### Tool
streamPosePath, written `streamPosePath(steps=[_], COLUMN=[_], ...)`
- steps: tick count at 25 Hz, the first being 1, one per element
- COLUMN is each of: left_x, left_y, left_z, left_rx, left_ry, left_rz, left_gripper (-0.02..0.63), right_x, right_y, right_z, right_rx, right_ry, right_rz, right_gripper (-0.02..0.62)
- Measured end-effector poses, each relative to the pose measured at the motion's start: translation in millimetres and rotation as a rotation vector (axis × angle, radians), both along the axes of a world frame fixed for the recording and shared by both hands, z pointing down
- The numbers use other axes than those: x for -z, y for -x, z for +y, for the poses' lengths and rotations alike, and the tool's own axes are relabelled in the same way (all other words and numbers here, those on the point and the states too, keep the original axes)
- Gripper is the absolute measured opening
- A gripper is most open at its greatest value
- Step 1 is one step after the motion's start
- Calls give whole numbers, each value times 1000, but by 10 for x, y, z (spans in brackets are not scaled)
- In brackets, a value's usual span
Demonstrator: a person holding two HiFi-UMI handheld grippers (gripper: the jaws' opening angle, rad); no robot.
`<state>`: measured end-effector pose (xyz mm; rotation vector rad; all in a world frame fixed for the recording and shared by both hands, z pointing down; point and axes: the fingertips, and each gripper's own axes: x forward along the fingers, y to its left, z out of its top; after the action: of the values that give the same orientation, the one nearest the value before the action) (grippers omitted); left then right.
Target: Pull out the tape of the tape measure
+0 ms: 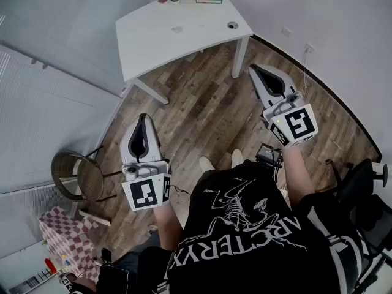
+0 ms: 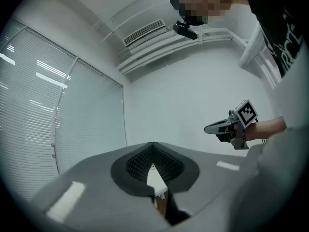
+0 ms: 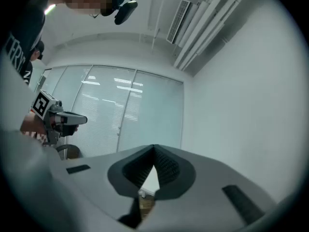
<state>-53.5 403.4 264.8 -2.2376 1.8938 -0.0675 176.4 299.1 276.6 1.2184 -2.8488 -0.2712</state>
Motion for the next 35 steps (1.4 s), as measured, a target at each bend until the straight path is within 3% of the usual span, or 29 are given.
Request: streamPosePath(steps=[13, 27, 35], left_x=[-103, -279, -468], left_y=[-157, -573, -134], left_z=[-242, -786, -1745], left_rx=[-2, 50, 29], left_ry=[24, 48, 47], left_rz=[-8, 11, 22], left_gripper=[12, 12, 12], right_x=[-118, -241, -422], right_y=[-86, -290, 191], right_z=[-240, -685, -1631], right_rx=[7, 115, 114], right_ry=[37, 46, 70], right_rz=[-49, -10, -3], right_gripper=[12, 12, 12])
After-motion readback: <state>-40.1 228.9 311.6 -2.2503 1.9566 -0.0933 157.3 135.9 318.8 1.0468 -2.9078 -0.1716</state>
